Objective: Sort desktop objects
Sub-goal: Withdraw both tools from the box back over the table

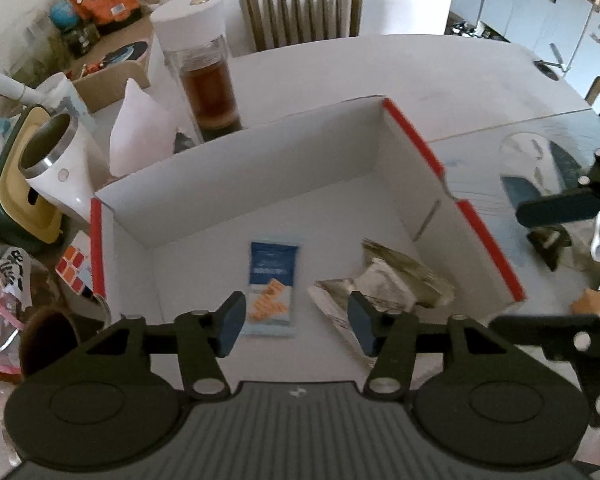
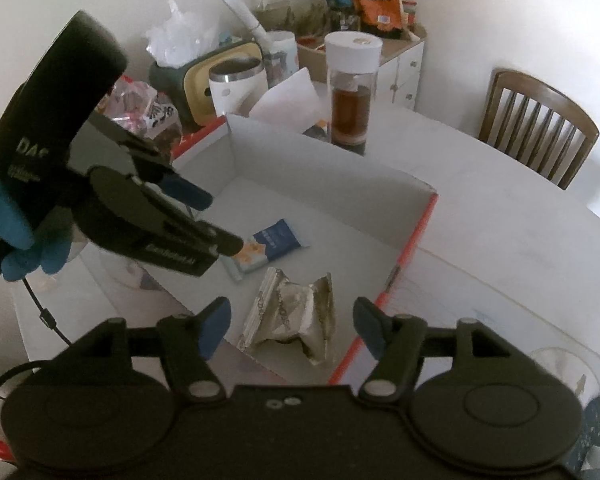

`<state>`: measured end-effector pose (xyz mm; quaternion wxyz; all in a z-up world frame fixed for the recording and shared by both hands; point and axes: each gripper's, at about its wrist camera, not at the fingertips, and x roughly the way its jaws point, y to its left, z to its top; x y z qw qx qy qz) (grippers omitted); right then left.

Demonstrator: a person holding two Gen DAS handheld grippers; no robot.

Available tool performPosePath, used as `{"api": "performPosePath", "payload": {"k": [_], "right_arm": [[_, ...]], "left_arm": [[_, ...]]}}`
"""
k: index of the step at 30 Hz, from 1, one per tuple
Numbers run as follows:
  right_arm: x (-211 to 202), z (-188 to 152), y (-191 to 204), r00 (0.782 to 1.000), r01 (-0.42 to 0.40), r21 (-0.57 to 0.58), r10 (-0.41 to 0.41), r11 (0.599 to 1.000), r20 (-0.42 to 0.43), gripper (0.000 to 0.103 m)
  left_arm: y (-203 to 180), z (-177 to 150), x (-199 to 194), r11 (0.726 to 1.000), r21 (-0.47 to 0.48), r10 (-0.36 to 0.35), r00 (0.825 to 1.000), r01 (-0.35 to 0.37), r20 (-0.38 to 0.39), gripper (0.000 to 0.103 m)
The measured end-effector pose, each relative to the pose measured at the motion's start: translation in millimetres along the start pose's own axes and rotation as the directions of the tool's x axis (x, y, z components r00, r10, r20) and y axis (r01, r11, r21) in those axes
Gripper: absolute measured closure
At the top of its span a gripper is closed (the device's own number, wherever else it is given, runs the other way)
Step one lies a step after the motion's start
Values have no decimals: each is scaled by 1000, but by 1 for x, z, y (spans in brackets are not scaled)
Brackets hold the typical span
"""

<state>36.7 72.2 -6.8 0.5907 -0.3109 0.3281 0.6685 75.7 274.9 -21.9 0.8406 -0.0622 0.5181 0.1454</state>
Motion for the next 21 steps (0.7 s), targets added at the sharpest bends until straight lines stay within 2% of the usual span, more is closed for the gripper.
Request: {"api": "performPosePath", "payload": {"k": [10, 21], "right_arm": [[-27, -17, -8, 1000, 14, 31, -14, 999, 23, 32], [-64, -50, -24, 999, 29, 86, -33, 996, 42, 28]], "left_arm": [[-30, -11, -27, 999, 14, -46, 999, 46, 13, 30], [-67, -18, -47, 996, 46, -83, 996, 81, 41, 20]]}}
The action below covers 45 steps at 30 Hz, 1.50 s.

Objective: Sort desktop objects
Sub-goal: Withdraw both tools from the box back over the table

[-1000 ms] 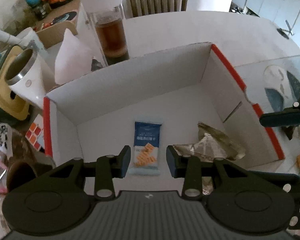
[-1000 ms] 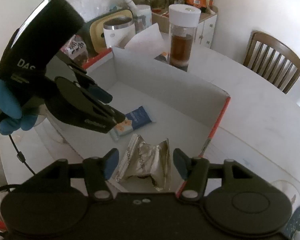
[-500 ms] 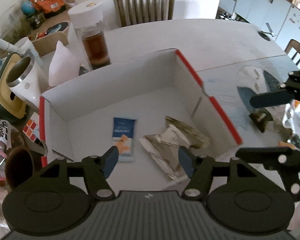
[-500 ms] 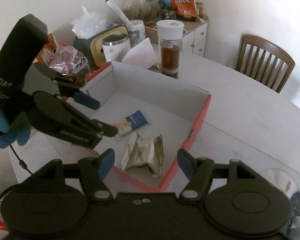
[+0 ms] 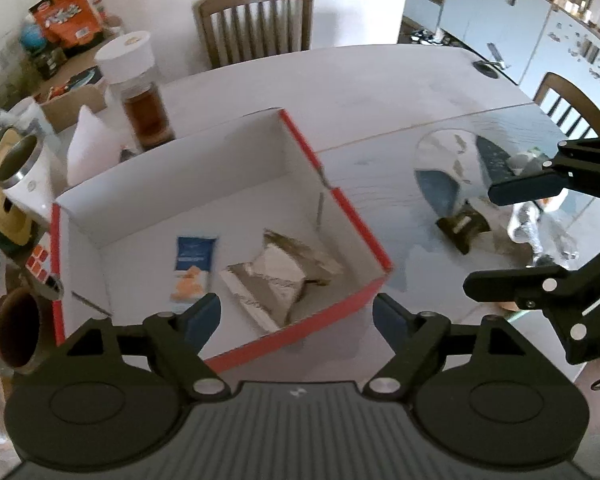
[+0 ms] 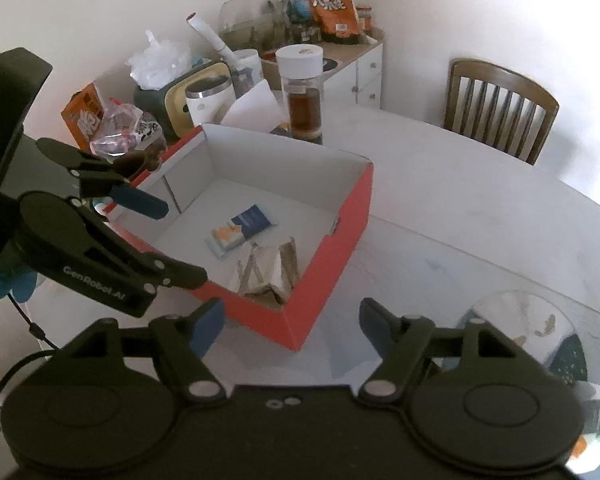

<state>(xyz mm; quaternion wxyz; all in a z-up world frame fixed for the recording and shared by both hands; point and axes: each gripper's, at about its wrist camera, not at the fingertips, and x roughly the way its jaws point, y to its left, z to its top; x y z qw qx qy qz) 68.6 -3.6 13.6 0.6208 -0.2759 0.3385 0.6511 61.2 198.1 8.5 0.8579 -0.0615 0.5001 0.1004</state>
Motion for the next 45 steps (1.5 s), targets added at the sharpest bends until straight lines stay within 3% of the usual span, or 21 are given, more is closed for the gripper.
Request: {"api": "performPosePath", "payload": {"k": [3, 5, 9, 12, 20, 32, 45], "right_arm": [[-9, -8, -4, 1000, 6, 14, -6, 1000, 10, 26], [-16, -13, -8, 1000, 7, 27, -8, 1000, 25, 19], [-27, -24, -15, 999, 31, 44, -32, 999, 36, 18], [-34, -34, -22, 998, 47, 63, -50, 997, 35, 17], [-58, -63, -41, 994, 100, 117, -105, 988, 34, 17], [-97, -120, -87, 974, 218, 231, -225, 948, 6, 17], [-110, -167, -119, 954, 296, 271, -295, 916, -43, 17]], "left_arm": [[-10, 1, -3, 1000, 7, -15, 1000, 15, 10, 18], [-16, 2, -4, 1000, 10, -27, 1000, 27, 15, 16], [-32, 2, -5, 999, 35, -36, 999, 35, 23, 13], [-43, 2, -4, 998, 39, -53, 998, 51, 34, 0], [-76, 6, -3, 993, 71, -99, 994, 96, 43, 0], [-145, 7, 7, 970, 192, -158, 987, 148, 39, 0], [-205, 6, 33, 942, 257, -222, 975, 215, -3, 0]]}}
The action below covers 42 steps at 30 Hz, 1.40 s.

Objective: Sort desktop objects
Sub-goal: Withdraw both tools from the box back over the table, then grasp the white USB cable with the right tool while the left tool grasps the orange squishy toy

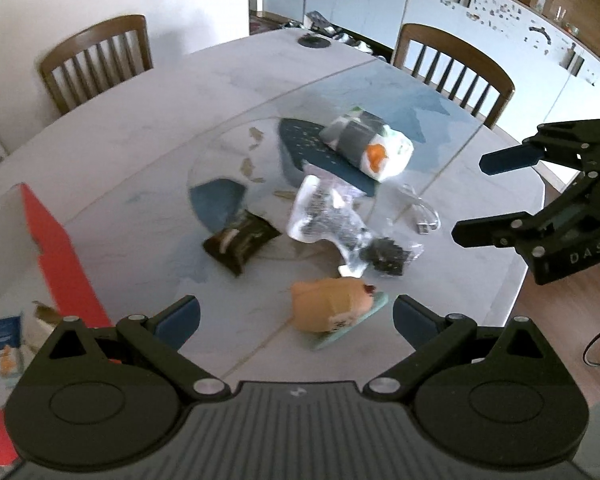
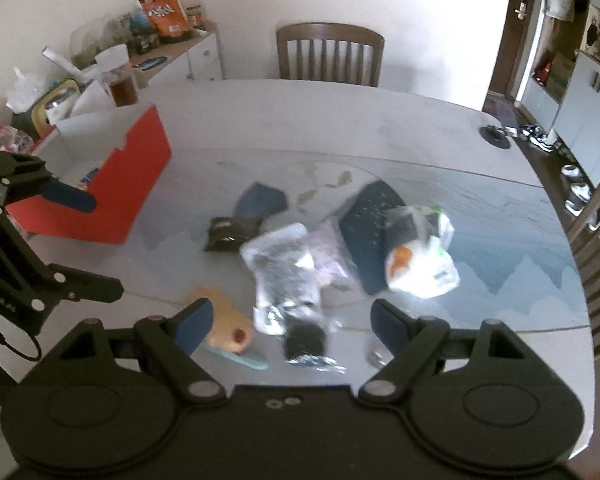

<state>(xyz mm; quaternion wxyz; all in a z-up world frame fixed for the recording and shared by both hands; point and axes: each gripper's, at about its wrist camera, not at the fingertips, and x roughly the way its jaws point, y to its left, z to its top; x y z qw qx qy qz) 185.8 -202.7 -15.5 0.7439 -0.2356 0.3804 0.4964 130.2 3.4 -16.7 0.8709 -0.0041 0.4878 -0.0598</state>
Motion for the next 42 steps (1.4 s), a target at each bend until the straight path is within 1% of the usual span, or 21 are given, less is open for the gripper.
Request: {"api": "performPosePath", "payload": {"k": [3, 8, 17, 21, 31, 38, 40, 42], "right_arm": [[4, -7, -14, 1000, 12, 27, -12, 1000, -13, 17], [15, -20, -38, 998, 55, 57, -52, 997, -39, 17], [43, -34, -62, 993, 97, 79, -91, 992, -76, 17], [54, -35, -68, 991, 112, 83, -105, 990, -84, 17], [85, -36, -80, 987, 122, 110, -109, 986, -118, 17], [106, -35, -82, 983, 127, 115, -110, 985, -144, 17], [111, -35, -83, 982, 128, 116, -110, 985, -153, 19], [115, -34, -83, 981, 131, 115, -113, 985, -157, 19]], "left_arm": [[-8, 2, 11, 1000, 9, -5, 1000, 5, -1, 0], [-19, 4, 28, 1000, 7, -14, 1000, 14, -10, 0], [-30, 1, 64, 1000, -15, -8, 999, 8, -41, 0], [-32, 1, 77, 999, -32, -4, 999, 3, -43, 0], [-29, -7, 105, 998, -48, 31, 997, -34, -71, 0], [-25, -10, 114, 997, -68, 23, 997, -28, -73, 0], [-24, -12, 116, 997, -74, 18, 997, -24, -73, 0], [-24, -12, 118, 997, -76, 25, 997, -30, -72, 0]]}}
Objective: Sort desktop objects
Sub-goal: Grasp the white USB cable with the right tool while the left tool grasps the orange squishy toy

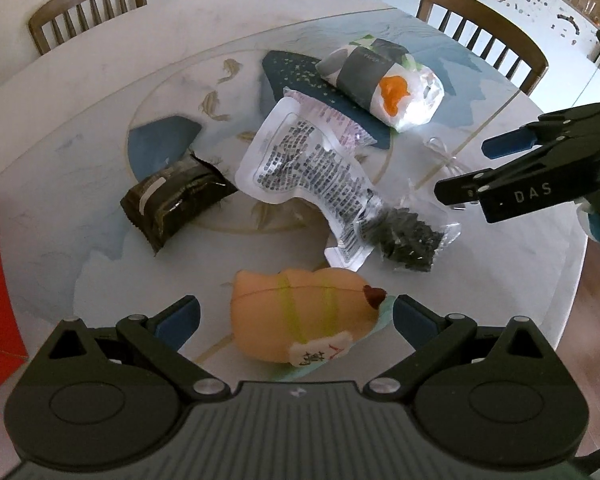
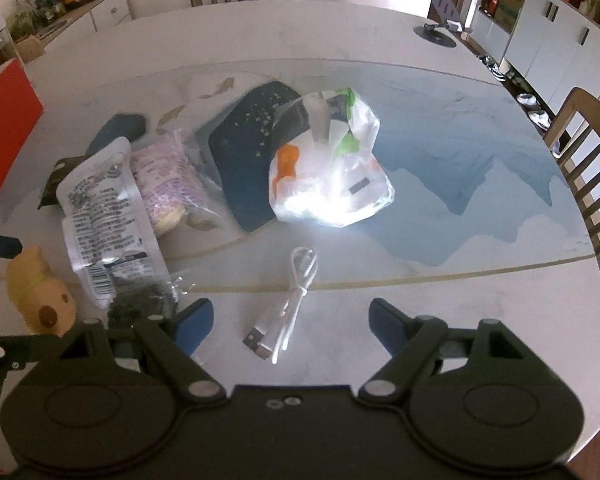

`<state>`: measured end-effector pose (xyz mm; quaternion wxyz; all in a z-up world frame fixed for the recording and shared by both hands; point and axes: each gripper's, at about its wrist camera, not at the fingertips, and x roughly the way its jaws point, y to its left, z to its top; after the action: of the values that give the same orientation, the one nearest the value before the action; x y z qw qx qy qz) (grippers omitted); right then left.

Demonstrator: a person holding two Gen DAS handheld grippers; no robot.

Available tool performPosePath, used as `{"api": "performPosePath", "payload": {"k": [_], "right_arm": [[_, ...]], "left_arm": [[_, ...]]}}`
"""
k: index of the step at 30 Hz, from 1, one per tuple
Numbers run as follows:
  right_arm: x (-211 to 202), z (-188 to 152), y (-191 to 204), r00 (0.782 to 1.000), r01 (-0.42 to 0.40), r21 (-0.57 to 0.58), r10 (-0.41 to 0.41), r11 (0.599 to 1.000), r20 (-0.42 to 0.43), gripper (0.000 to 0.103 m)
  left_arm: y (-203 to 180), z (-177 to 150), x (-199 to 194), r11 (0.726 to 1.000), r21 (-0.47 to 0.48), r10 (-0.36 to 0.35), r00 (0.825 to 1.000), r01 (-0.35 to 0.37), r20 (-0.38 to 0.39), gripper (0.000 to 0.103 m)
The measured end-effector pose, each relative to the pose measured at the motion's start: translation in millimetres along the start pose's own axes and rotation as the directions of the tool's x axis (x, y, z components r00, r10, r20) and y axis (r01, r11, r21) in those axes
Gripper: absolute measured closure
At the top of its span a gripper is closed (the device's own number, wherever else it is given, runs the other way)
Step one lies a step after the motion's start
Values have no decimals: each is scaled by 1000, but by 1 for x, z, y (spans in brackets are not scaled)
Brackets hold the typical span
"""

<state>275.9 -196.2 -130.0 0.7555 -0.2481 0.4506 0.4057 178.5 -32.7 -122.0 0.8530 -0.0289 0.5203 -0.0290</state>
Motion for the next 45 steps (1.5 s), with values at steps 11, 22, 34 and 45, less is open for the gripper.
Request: {"api": "performPosePath", "payload": {"k": [11, 22, 34, 45], "right_arm": [[13, 3, 1, 999, 15, 5, -14, 1000, -29, 34], [13, 6, 0, 1000, 5, 21, -5, 1000, -27, 56], [12, 9, 0, 999, 24, 38, -22, 999, -33, 93], [-1, 8, 0, 1000, 4, 52, -3, 999, -24, 94]], "left_arm": [[7, 2, 1, 999, -29, -11, 1000, 12, 23, 0], [6, 3, -1, 999, -23, -33, 999, 34, 42, 11], [-4, 2, -6, 1000, 25, -20, 998, 18, 67, 29], [5, 5, -14, 999, -16, -33, 996, 35, 82, 31]]}}
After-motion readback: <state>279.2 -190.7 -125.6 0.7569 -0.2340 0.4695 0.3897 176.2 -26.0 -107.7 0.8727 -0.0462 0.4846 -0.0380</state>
